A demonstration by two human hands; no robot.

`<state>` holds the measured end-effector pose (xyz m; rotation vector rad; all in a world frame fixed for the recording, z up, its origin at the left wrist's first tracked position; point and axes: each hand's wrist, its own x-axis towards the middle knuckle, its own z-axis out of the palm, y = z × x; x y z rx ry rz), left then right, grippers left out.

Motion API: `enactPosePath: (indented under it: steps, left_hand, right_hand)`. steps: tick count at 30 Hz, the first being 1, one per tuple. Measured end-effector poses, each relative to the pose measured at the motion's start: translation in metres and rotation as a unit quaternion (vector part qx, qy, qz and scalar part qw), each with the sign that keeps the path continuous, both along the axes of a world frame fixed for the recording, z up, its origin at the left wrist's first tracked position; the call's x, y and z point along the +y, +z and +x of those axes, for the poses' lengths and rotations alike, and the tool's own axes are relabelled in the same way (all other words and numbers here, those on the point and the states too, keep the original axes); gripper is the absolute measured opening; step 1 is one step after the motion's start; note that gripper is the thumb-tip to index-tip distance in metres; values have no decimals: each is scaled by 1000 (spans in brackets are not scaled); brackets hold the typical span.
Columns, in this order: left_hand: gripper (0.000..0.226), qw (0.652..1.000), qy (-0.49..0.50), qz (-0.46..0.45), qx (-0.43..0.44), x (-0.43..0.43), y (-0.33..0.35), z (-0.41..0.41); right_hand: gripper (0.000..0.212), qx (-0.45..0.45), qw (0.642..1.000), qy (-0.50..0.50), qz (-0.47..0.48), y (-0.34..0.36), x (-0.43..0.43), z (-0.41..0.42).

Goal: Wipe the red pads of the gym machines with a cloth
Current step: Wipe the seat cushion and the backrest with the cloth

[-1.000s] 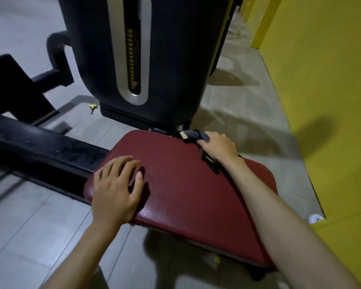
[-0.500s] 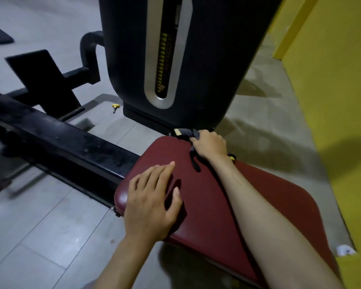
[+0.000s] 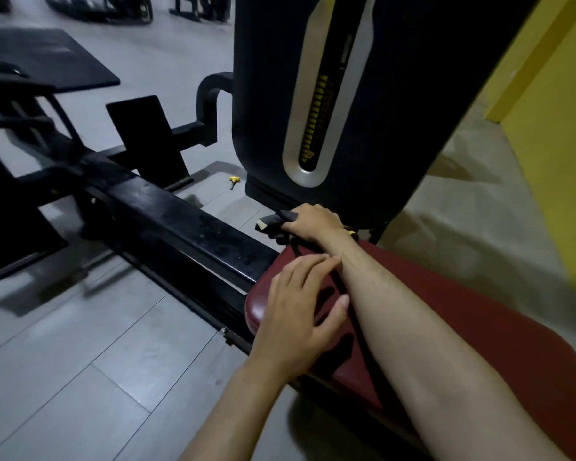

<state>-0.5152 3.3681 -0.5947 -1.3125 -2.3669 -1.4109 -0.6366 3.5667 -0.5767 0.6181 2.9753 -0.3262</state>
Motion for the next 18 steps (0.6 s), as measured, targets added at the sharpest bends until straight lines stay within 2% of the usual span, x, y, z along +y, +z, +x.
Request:
enactPosePath:
  steps: [2,5,8,9,12,14,15,17,18]
  left_hand:
    - [44,999,30,30,-2,-20,13,-10]
    - [35,989,122,73,33,-52,34,-33]
    - [31,974,192,119,-1,-75,42,-52]
    - [31,969,210,129,-24,-79,41,-56]
    - [27,956,245,144,-72,-78,33,-66]
    - [25,956,247,141,-75,-72,32,-70]
    - [25,958,243,136,-73,-70,30,-71]
    - [27,966,222,110,-68,-68,27,-69]
    - [28,971,213,94,-63,-68,25,-66]
  right_hand:
    - [42,8,1000,24,2,3,-9,8]
    - [41,60,991,119,-8,8,-29,39]
    - [12,101,968,224,-48,4,-63,71]
    - [12,103,958,261,-53,4,-77,82]
    - [36,121,931,332,-90,2,-95,108]
    - [53,118,938,315,-82,1,-84,114]
    - [62,117,951,276,-73,1,-71,113]
    - [69,143,978,144,-53,3,-33,111]
    - [64,160,984,65,-38,5,-11,110]
